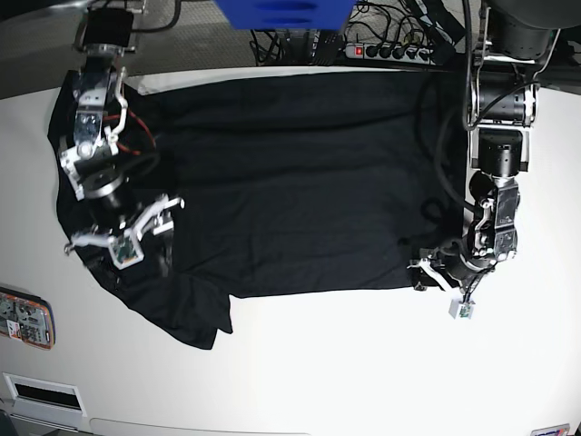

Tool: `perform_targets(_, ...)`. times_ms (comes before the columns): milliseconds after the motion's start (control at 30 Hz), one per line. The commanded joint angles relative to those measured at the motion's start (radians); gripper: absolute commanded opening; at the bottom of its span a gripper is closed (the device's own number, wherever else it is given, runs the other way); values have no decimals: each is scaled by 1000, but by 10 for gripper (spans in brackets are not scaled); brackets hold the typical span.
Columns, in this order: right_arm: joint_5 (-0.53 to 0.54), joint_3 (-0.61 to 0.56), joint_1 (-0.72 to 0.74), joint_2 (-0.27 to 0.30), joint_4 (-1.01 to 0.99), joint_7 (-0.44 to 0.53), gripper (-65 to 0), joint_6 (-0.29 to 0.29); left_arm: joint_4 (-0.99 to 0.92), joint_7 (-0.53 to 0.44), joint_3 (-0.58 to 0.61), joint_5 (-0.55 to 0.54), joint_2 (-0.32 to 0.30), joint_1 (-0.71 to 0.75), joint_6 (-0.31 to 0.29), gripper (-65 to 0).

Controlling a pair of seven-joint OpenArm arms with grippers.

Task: Fold the T-shirt properly
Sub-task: 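Move both grippers down the shirt sides toward the hem, then grasp the hem corners with both grippers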

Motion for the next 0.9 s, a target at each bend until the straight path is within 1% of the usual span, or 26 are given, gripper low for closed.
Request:
perform_targets(0, 12, 10, 19, 10, 19, 36, -236, -12, -15, 118, 35, 14, 11, 16, -13, -350)
perform_targets(100, 12, 11, 20, 10, 19, 32, -237, -12, -15, 116, 47, 14, 5, 18, -13, -418)
perform_targets(233, 12, 11, 23, 10, 16, 27, -238, -12, -9, 99, 45, 20, -9, 18, -4, -535)
perform_targets(300, 13, 11, 25, 10, 10, 27, -238, -12, -9, 27, 45, 19, -20, 19, -2, -627)
perform_targets(333, 13, 11, 25, 10, 10, 26, -238, -12, -11, -5, 45, 19, -20, 25, -2, -650)
perform_targets(367, 13, 13, 26, 10, 7, 26, -238, -14, -11, -36, 45, 20, -21, 36, 1, -650)
perform_targets(433, 13, 13, 49, 9, 2, 0, -238, -17, -9, -63, 45, 20, -21, 50, 41, -650)
perform_targets(533, 13, 13, 203, 9, -16, -125, -238, -17, -9, -71, 45, 20, -21, 59, 137, -650)
perform_targets(600, 13, 13, 324, 9, -59, -205, -238, -17, -9, -72, 45, 20, -21, 64, 176, -650)
perform_targets(667, 13, 13, 433, 9, -125, -278, -238, -17, -9, -72, 45, 20, -23, 65, 188, -650)
perform_targets(733, 13, 13, 522, 9, -220, -327, -238, -17, -9, -72, 45, 20, -23, 65, 188, -650)
perform_targets(767, 12, 13, 560, 9, -272, -341, -238, -17, -9, -72, 45, 20, -23, 67, 188, -650)
perform_targets(867, 10, 10, 666, 9, -466, -340, -238, -17, -9, -72, 45, 20, -23, 67, 188, -650)
